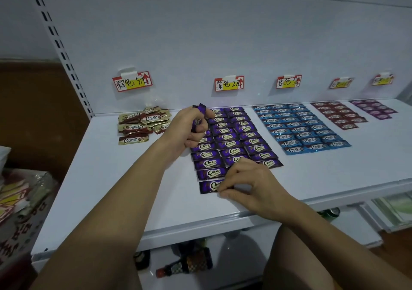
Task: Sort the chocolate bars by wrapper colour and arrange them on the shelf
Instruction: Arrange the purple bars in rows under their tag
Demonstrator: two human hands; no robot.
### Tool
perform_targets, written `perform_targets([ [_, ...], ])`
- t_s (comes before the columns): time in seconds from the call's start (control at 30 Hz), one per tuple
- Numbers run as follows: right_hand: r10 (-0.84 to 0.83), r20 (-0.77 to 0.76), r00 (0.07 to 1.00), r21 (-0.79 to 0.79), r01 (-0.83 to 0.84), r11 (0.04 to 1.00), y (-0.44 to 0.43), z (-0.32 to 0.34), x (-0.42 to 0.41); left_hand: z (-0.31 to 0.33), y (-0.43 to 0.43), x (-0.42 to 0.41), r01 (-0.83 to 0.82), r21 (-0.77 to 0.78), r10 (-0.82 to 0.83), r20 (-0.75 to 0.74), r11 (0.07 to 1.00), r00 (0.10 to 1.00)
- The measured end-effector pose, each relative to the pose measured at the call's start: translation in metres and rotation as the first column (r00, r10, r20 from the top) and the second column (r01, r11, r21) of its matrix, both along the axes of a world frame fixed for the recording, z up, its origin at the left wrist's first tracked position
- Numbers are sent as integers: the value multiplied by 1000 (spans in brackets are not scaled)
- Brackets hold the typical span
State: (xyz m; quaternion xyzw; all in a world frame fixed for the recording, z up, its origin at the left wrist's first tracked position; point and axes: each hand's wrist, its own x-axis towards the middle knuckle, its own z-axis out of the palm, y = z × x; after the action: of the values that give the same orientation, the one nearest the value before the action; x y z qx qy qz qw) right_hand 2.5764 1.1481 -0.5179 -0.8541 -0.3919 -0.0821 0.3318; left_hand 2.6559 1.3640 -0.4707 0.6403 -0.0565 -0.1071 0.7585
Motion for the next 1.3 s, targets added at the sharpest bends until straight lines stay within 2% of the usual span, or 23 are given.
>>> perform_targets([
  [0.3, -8, 44, 999, -8, 9, 1000, -1, -4, 3, -3, 1, 1, 34, -31, -34, 11, 999, 999],
  [0.53, -13, 3, 1000, -5, 13, 1000, -2, -5, 3, -2, 0, -2, 45, -27, -45, 16, 999, 999],
  [0.6, -41, -35, 999, 45, 43, 998, -2, -2, 3, 1, -2, -6, 35, -2, -35, 9, 999, 999],
  [0.67, -119, -86, 989, 176, 133, 975, -1, 4, 4, 3, -4, -11, 36, 20, -36, 16, 999, 999],
  [0.77, -229, -214, 949, 451, 305, 839, 6, 16, 18, 3, -7, -14, 82, 52, -85, 52, 995, 995],
  [0.83, -238, -292, 926, 555, 367, 746, 13, 27, 31, 1, -6, -14, 105, 92, -111, 64, 990, 992],
  [0.97, -144, -382, 913, 569, 356, 741, 21, 37, 45, 1, -4, -15, 115, 200, -146, 150, 973, 978],
  [1.13, -93, -445, 891, 586, 368, 722, 15, 35, 50, 6, -7, -17, 75, 152, -86, 70, 986, 994],
  [1.3, -6, -378, 926, 611, 254, 749, 4, 34, 45, 6, -8, -17, 74, 153, -84, 57, 985, 995],
])
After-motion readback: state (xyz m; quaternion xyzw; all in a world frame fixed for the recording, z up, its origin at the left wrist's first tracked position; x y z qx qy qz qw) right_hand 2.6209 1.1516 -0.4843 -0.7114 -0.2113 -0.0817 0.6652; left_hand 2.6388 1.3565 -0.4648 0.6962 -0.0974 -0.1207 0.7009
